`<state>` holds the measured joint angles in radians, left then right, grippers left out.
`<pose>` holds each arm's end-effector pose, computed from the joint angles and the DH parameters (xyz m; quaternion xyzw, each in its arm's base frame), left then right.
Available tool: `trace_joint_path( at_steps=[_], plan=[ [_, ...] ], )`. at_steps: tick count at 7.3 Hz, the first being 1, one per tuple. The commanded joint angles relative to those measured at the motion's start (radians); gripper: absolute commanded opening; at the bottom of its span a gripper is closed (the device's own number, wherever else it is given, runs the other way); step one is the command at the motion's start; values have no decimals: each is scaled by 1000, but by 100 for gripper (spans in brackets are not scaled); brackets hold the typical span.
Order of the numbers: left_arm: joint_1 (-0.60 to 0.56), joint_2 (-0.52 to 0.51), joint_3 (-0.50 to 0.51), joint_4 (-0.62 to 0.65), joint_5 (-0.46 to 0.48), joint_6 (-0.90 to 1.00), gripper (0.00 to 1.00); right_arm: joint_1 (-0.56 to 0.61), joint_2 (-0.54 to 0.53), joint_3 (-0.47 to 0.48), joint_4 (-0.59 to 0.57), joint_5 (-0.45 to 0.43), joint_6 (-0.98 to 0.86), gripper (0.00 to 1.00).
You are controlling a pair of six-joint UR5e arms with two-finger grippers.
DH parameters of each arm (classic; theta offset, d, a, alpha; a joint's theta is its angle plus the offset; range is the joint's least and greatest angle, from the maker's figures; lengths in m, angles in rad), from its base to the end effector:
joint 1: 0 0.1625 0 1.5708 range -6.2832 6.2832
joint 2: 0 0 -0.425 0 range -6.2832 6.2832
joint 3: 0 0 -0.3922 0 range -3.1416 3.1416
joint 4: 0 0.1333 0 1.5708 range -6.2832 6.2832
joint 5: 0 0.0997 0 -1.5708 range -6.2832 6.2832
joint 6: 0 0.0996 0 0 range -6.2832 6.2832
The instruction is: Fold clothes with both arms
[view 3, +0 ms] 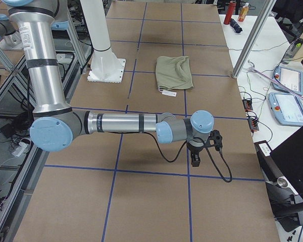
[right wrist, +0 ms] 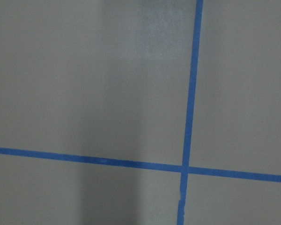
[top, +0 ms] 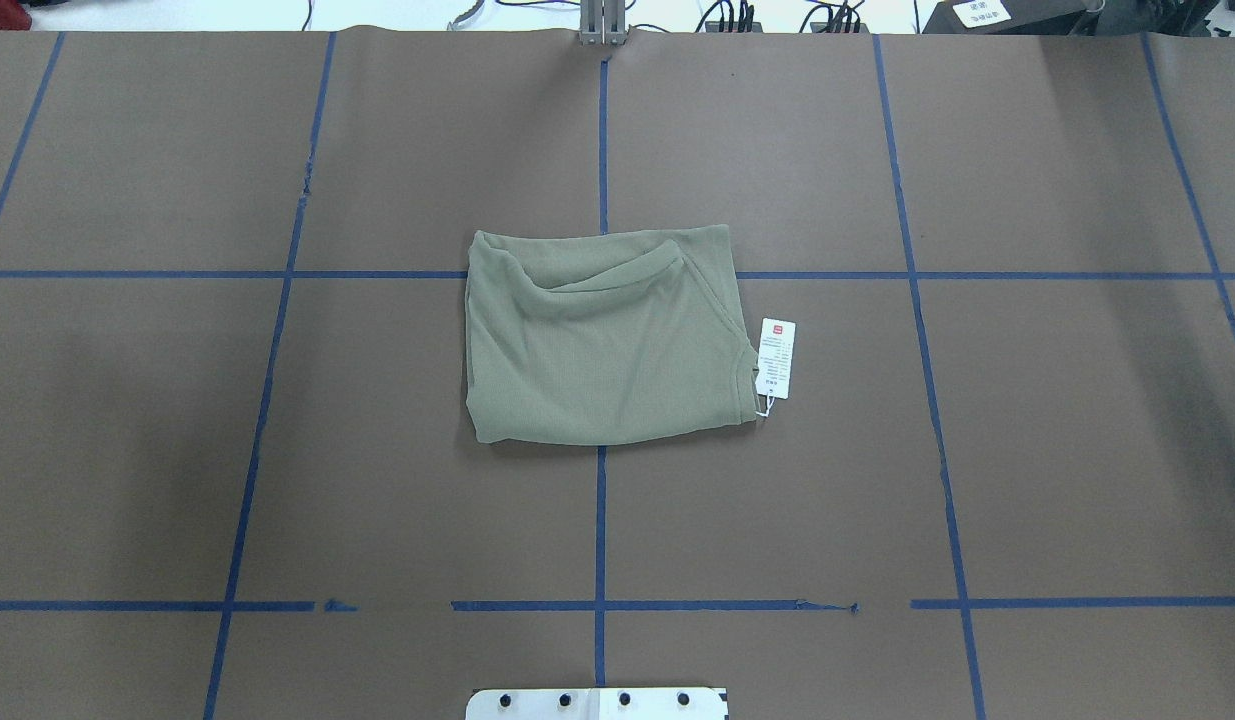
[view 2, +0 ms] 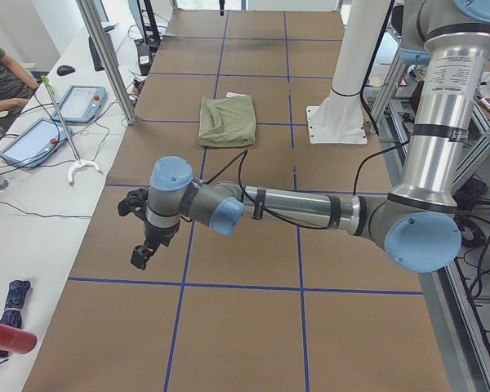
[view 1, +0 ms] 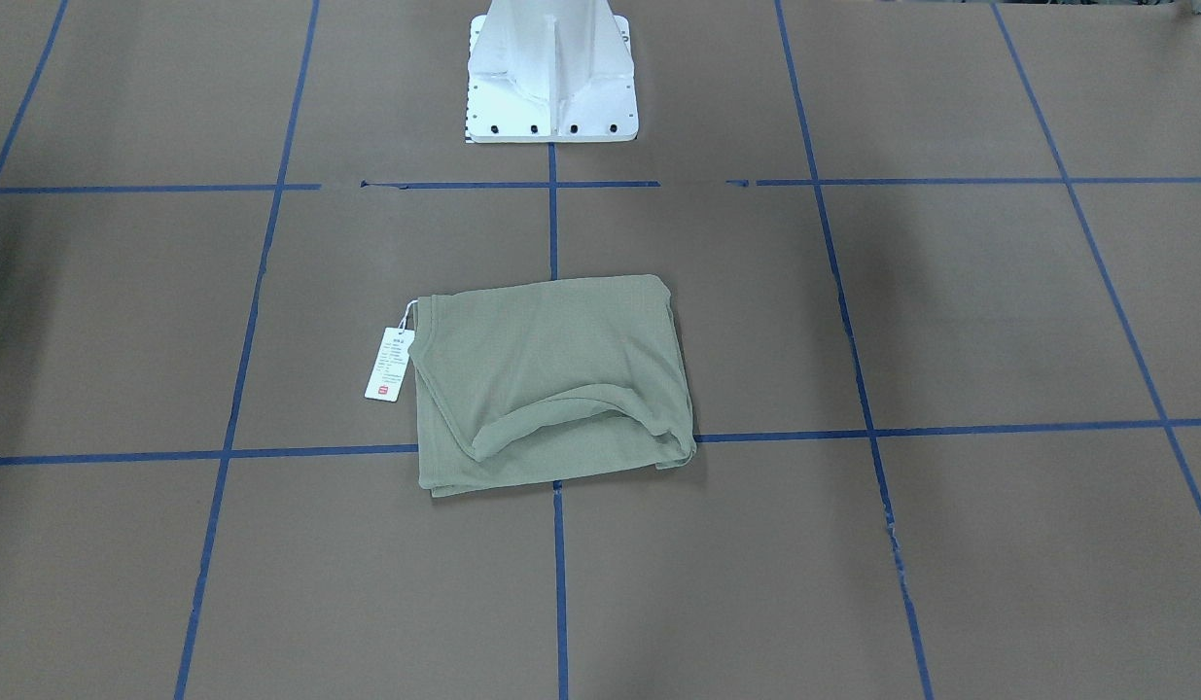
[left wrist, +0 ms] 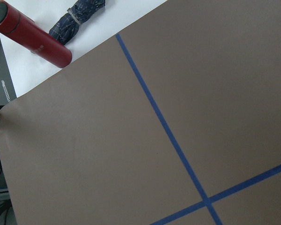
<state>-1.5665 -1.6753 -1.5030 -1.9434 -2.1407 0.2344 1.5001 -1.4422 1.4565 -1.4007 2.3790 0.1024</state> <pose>-0.0772 -0.5614 0.6080 0.2253 0.2510 0.1686 0.9262 0.0218 -0.5602 0.6277 0.0505 -0.3974 -0.0217 0.9160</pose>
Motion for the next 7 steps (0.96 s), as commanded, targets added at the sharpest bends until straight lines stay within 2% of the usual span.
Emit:
trace_joint_path(
  at_steps=[1, 2, 3, 5, 6, 7],
  plan=[
    [-18, 124, 6, -64, 19, 25, 100, 11, -122, 94, -1, 9, -12, 100],
    [-17, 121, 10, -31, 16, 5, 100, 17, -165, 144, -9, 8, -12, 100],
    [-15, 111, -25, 97, -2, -62, 100, 40, -193, 160, -20, 9, -18, 100],
    [-13, 109, -176, 327, -94, -142, 100, 55, -181, 166, -163, 12, -85, 100],
    [-12, 111, -200, 368, -117, -141, 100, 87, -190, 163, -193, 14, -177, 100],
    [-12, 117, -200, 360, -119, -138, 100, 107, -202, 160, -214, 11, -191, 100]
  ],
)
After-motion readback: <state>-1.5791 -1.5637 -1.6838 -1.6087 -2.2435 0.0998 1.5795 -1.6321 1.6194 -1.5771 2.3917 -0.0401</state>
